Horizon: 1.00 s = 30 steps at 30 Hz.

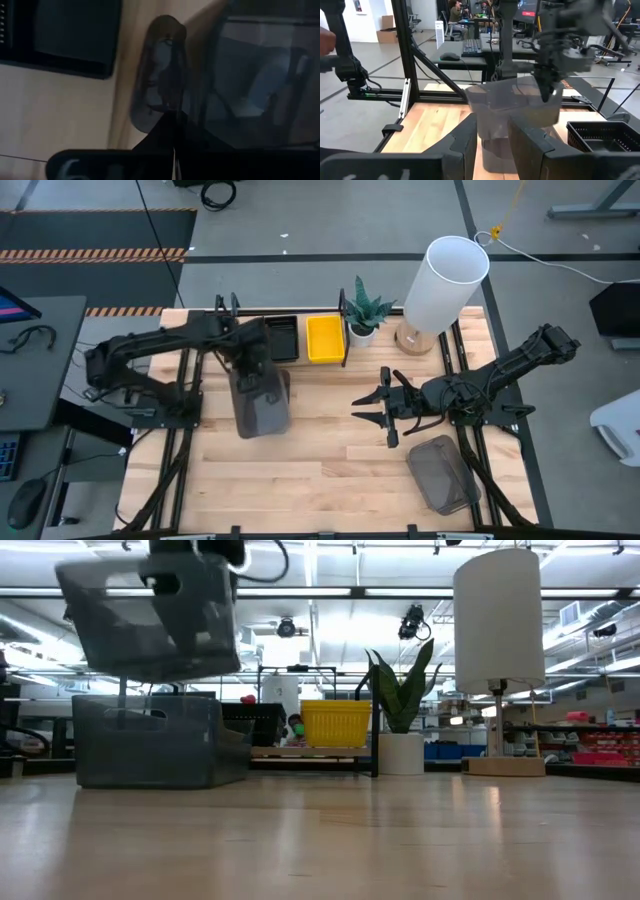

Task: Stack baskets on shelf by color
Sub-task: Stack the bottom left black bin on top of the top black bin

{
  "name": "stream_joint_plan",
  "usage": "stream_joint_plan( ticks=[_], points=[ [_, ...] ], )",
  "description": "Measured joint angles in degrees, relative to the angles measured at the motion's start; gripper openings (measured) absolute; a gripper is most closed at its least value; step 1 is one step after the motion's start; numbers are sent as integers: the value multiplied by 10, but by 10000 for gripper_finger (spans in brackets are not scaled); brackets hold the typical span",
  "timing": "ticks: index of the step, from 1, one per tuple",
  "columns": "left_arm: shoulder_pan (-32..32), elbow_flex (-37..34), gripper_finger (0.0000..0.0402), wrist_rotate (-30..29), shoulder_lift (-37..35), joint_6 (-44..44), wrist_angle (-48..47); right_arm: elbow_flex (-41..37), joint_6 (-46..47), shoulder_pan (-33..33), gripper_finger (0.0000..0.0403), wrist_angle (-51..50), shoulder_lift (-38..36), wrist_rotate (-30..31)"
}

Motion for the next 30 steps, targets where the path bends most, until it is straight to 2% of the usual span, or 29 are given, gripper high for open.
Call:
stream_joint_plan(
  ticks=[5,12,20,30],
  points=[
    [36,28,4,-3,55,74,-10,0,-1,0,114,-2,0,0],
    [56,36,5,-20,87,177,-7,0,13,2,114,-8,0,0],
    [44,35,9,9,108,185,10,-12,27,4,113,-4,0,0],
    [-10,34,16,23,160,184,4,-12,26,15,113,-3,0,-5]
  ],
)
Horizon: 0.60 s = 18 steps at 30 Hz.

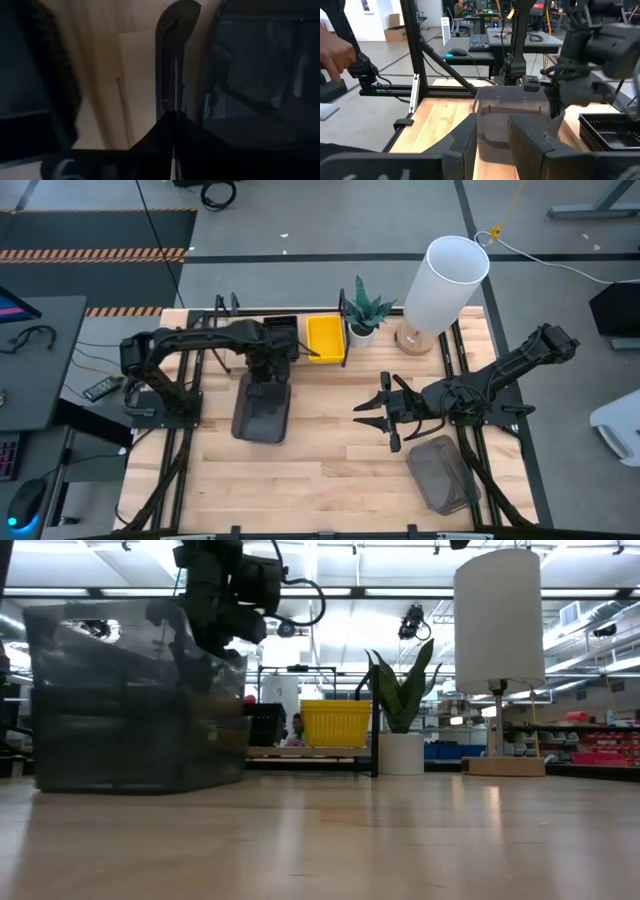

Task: Stack baskets on shelf by color
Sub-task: Stack the bottom left black bin on top of the top black bin, then stack the bottom black bin on top of the top black bins

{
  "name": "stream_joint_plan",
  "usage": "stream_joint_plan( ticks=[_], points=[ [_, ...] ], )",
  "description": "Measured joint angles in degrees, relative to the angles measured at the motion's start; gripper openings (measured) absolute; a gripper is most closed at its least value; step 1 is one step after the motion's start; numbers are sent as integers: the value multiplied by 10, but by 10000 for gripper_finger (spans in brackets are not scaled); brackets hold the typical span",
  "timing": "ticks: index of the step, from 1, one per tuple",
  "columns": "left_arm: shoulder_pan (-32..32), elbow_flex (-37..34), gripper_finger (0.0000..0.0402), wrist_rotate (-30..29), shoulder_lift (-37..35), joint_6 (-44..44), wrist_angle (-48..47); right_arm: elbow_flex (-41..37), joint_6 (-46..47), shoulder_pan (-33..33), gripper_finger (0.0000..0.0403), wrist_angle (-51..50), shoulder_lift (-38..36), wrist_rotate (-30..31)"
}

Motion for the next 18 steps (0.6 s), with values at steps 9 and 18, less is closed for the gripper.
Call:
stream_joint_plan(
  ticks=[9,18],
  points=[
    [-30,0,110,-18,5,-23,-10,0,26,8,113,-13,0,1],
    [-79,1,182,-54,-59,-93,-26,49,247,29,109,-287,0,104]
  ],
)
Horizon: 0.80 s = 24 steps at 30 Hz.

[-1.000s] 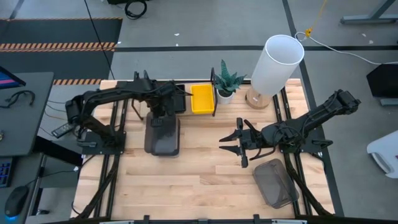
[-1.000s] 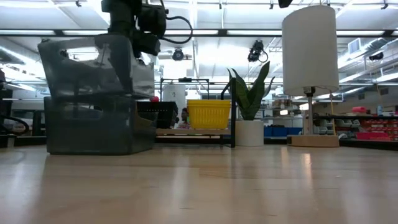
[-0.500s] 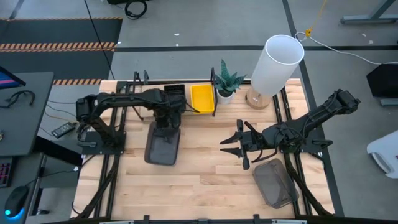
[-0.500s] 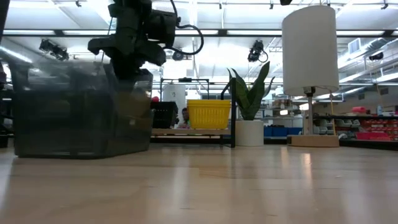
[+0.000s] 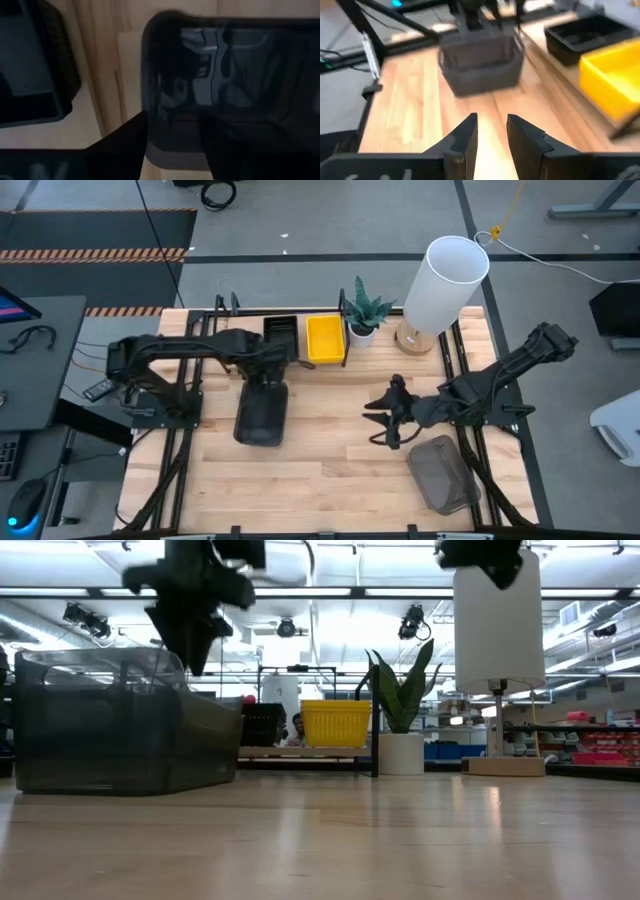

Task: Stack baskets on shelf by color
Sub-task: Stack the bottom black bin on top of the top black bins

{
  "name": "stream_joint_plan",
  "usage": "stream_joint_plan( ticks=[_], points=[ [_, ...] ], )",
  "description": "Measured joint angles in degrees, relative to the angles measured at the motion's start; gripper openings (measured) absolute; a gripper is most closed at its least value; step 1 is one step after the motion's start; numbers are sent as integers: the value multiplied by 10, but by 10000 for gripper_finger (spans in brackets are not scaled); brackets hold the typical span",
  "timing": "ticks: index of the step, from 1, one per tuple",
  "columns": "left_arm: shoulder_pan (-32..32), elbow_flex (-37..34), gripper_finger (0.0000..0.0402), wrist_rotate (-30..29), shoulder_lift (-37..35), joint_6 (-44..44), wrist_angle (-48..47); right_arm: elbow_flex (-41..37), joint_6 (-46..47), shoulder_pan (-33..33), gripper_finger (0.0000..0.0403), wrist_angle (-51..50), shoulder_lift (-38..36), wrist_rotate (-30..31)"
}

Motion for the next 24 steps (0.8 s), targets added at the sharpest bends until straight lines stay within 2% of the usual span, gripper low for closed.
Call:
stream_joint_plan(
  ticks=[3,8,11,14,18,24],
  points=[
    [-24,0,178,-1,-34,-11,5,27,55,6,109,-115,3,-27],
    [-67,0,162,-1,-81,-63,11,84,157,5,109,-327,42,-122],
    [-101,0,154,-1,-106,-94,15,111,174,5,109,-430,94,-205],
    [-136,0,147,0,-124,-122,15,136,151,10,109,-518,149,-281],
    [-173,0,143,-3,-144,-155,15,176,118,23,109,-612,208,-346],
    [-204,0,142,-7,-153,-183,15,213,108,40,109,-646,247,-357]
  ],
)
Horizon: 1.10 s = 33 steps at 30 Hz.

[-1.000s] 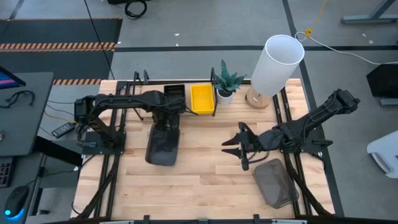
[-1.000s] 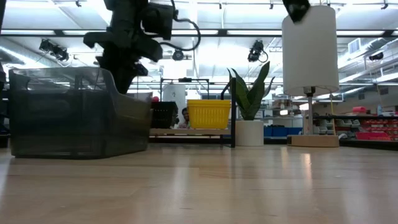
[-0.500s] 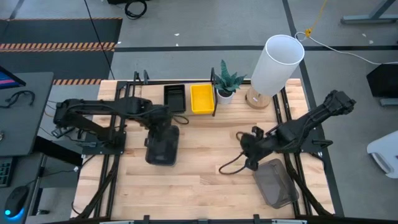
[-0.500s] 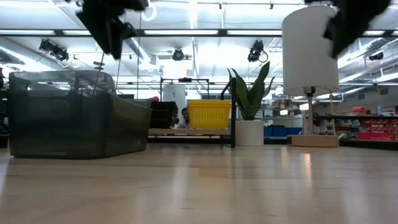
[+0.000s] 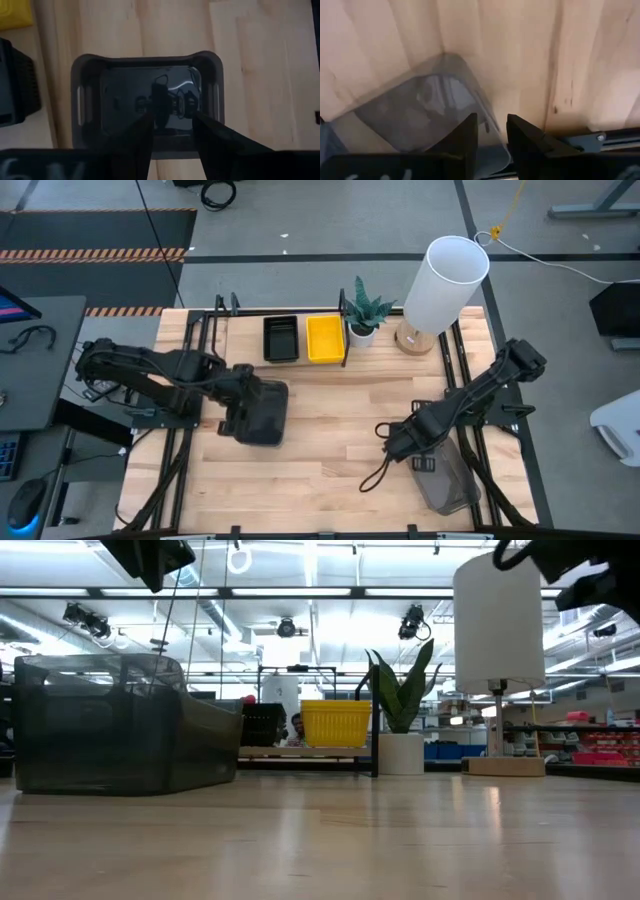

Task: Stack baskets on shelf by color
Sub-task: Stack the bottom black bin on top of the top black bins

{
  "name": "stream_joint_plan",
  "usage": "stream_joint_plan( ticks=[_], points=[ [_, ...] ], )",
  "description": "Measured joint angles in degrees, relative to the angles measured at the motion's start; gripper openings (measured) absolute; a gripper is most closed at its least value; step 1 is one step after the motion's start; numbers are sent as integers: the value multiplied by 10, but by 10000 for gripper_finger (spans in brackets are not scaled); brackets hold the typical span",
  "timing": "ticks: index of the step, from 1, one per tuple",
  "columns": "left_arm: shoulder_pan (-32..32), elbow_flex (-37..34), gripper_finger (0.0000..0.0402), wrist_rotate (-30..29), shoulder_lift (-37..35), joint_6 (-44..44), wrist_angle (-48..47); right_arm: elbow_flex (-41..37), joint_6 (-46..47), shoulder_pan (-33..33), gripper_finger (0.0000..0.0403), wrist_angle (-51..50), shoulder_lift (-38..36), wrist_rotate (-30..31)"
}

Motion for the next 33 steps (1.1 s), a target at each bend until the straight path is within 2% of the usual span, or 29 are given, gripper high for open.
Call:
stream_joint_plan(
  ticks=[14,27,30,33],
  points=[
    [-27,0,142,-1,1,-44,-26,-20,-33,16,109,19,6,25],
    [-28,0,142,-2,1,-49,-42,-106,-68,14,108,113,6,9],
    [-28,0,142,-2,1,-49,-42,-115,-75,11,96,154,6,8],
    [-28,0,142,-2,1,-49,-42,-123,-21,-6,65,187,6,7]
  ],
)
